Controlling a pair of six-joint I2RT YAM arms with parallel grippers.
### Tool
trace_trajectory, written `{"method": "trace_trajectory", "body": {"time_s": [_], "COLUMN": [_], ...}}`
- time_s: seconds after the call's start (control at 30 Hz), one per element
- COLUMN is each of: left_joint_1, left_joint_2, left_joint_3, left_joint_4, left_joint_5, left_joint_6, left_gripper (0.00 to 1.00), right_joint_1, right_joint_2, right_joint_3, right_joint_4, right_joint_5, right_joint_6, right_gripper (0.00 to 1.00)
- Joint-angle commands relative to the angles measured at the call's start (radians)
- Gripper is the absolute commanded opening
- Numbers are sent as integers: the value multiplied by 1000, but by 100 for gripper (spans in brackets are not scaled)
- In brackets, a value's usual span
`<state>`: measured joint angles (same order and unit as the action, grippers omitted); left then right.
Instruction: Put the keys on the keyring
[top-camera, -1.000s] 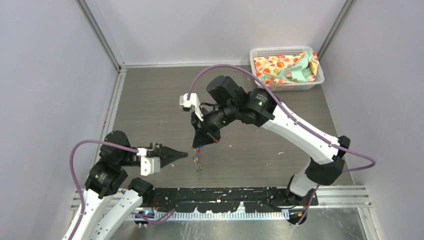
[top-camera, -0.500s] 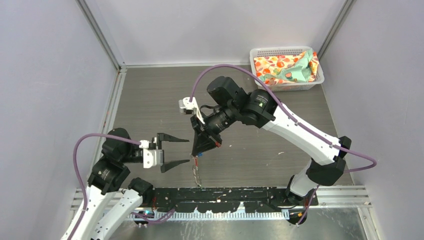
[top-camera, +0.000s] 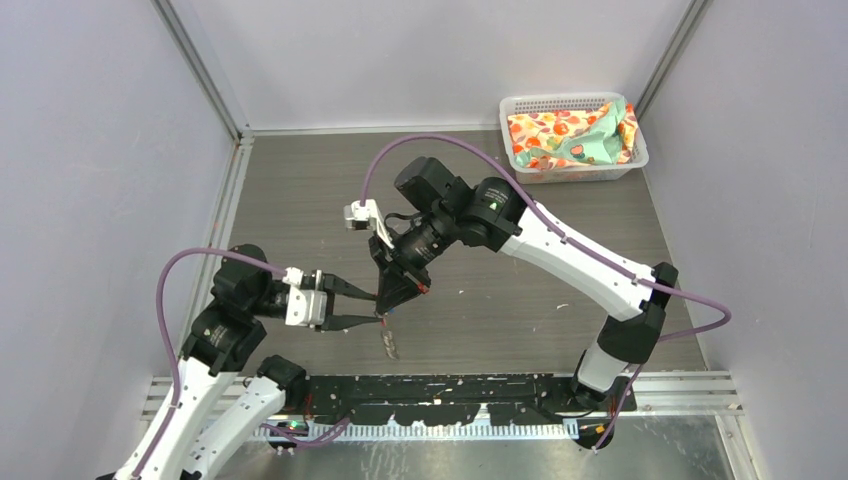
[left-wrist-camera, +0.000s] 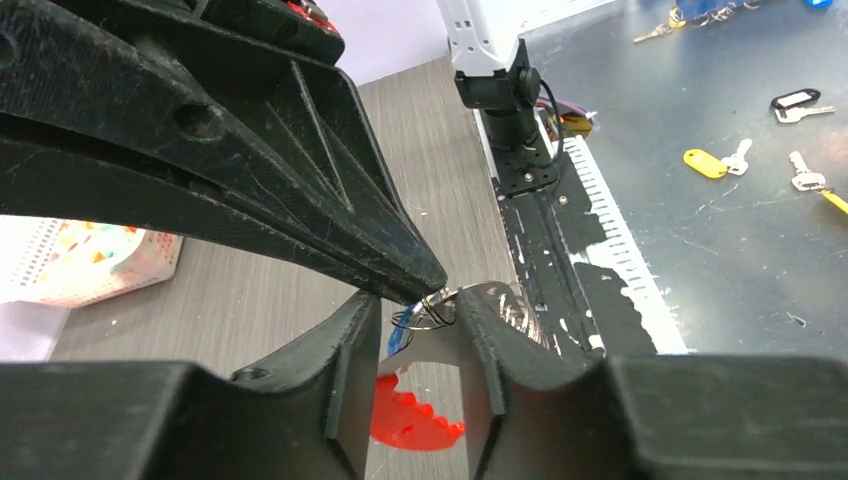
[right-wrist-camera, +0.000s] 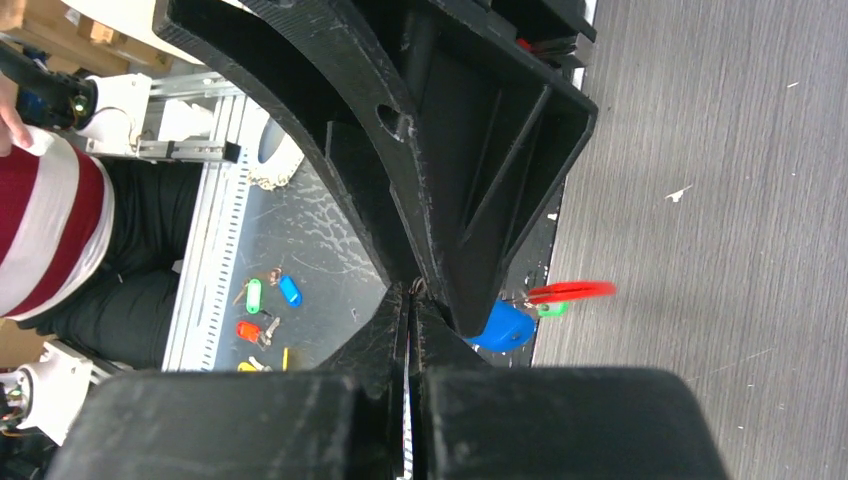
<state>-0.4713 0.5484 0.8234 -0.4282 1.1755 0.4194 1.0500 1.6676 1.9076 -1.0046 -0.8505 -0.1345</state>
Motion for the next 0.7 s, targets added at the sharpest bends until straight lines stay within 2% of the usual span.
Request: {"method": "trace_trajectory", "body": {"time_s": [0.0,0.13,0.57,0.67], "left_joint_1": [-4,-4,-4,-4], "left_joint_2": [-1,-21,-38,-51], "left_joint_3": [31,17,52,50], "left_joint_4": [46,35,-85,-102], "left_joint_5": [58,44,19,12], "left_joint_6": [-36,-26,24,30], "left_gripper": [28,13,10,16], "right_joint_1": [1,2,-15,-21], "right_joint_2": [-8,-6,-52,-80], "right_joint_3": [60,65,54,27], "right_joint_4": [27,28,6,30], "right_joint_5": [-8,-6,80,108], "right_joint_6": [12,16,-1,10], "right_gripper": [1,1,1,1]}}
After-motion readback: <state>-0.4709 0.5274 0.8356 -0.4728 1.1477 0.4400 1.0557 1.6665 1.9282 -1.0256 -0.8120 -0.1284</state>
